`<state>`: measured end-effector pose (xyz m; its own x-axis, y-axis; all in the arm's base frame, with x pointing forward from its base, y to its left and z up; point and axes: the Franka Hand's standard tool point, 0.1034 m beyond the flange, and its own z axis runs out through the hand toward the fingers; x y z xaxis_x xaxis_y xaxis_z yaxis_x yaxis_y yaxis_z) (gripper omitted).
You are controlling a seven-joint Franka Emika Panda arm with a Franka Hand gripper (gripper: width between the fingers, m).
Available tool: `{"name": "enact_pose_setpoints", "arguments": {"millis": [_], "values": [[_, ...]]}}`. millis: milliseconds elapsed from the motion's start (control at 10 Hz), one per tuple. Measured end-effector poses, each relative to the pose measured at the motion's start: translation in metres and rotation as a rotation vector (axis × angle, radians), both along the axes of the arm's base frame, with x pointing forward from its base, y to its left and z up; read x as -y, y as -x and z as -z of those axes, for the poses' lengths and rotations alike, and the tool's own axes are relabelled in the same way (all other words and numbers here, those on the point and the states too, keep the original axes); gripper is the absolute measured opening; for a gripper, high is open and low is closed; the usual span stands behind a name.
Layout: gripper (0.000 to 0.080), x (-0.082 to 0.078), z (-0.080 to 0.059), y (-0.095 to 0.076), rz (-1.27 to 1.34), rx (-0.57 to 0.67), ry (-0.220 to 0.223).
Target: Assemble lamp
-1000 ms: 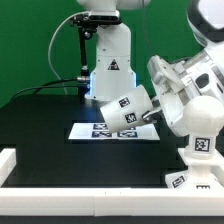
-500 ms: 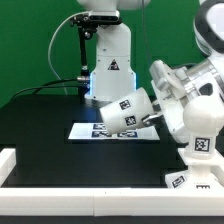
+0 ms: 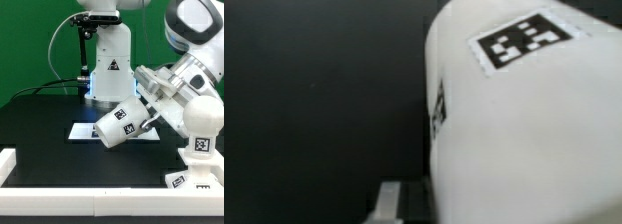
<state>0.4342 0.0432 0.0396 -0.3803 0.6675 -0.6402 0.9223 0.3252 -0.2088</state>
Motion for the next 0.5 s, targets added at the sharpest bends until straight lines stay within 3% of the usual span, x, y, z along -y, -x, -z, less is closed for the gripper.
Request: {"name": "enact_pose_setpoints", "arguments": {"millis": [400,500], "values": [[0.0041,-0.0068,0.0111,0.0028,-0.178,0.133,-0.163],[0.0041,-0.0049,0.0111,0.0002,-0.217,0.174,-0.179]]}}
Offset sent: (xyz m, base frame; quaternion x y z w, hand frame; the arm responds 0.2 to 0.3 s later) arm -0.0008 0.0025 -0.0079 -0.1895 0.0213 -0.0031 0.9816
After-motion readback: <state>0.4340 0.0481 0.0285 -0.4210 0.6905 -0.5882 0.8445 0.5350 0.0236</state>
